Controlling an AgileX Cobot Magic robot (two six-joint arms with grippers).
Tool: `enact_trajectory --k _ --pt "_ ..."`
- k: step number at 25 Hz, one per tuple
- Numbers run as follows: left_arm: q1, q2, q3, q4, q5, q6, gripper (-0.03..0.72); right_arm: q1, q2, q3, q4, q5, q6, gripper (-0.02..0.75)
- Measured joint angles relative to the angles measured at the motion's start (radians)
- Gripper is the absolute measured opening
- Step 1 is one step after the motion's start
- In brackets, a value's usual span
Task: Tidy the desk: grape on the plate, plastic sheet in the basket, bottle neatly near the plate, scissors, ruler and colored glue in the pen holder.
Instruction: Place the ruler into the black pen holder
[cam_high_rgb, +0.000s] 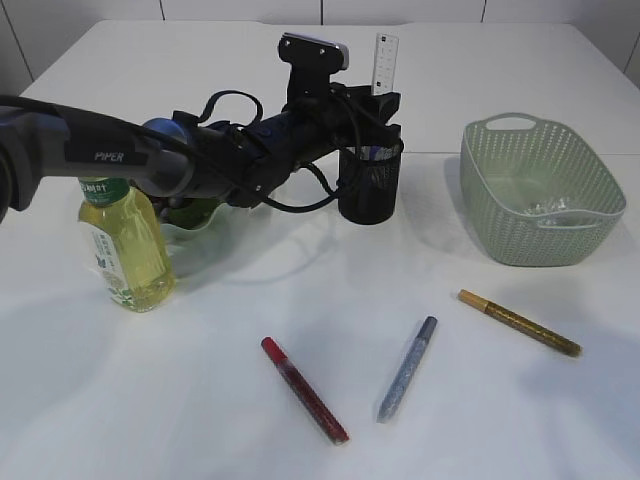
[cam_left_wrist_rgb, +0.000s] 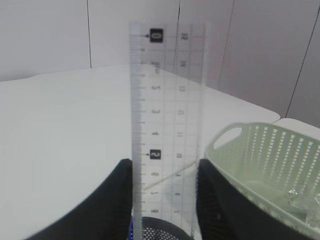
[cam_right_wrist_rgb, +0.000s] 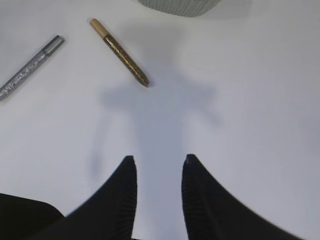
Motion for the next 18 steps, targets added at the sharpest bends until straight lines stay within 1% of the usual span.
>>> enact_trajectory --k 11,18 --pt "0.0 0.0 0.0 0.001 0.002 0.0 0.293 0.0 0.0 0.0 0.0 0.0 0.0 0.26" --pt "0.0 0.0 0.0 0.001 0.002 0.0 0.333 0.0 0.0 0.0 0.0 0.0 0.0 0.26"
